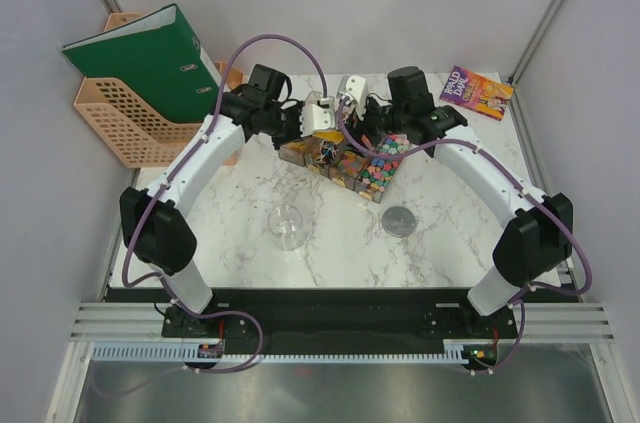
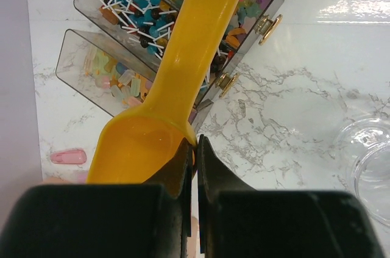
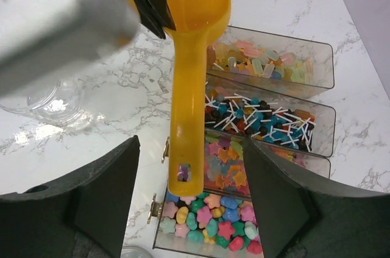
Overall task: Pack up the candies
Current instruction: Pick up the spatula from the center of the board.
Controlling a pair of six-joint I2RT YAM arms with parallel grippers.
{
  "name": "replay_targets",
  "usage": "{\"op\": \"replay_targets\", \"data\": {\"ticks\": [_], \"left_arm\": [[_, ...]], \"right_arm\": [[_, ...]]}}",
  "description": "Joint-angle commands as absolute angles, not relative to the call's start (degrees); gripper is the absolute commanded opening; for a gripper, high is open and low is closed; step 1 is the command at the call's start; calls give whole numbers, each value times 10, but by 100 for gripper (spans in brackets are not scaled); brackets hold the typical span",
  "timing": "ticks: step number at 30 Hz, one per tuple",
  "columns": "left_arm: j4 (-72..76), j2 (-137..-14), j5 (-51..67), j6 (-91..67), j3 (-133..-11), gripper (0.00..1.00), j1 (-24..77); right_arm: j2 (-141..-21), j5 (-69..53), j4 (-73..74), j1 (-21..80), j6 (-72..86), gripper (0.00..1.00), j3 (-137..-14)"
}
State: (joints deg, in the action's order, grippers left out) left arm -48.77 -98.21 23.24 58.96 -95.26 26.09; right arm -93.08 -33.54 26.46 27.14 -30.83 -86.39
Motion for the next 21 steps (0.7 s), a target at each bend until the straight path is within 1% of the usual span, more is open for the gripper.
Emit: {"op": "replay_targets", "data": {"ticks": [1, 6, 15, 21], "left_arm": [[-497, -944, 271, 567, -962, 2, 253], [-506, -940, 280, 560, -964, 2, 252], [-510, -947, 290, 542, -982, 2, 252], [-509, -958, 294, 539, -991, 2, 255]], "right_arm": [[-932, -372, 239, 258, -298, 76, -859], [-933, -385, 230, 254, -296, 71, -859], [-937, -414, 221, 255, -292, 70, -855], [-942, -424, 221, 257, -288, 66, -853]]}}
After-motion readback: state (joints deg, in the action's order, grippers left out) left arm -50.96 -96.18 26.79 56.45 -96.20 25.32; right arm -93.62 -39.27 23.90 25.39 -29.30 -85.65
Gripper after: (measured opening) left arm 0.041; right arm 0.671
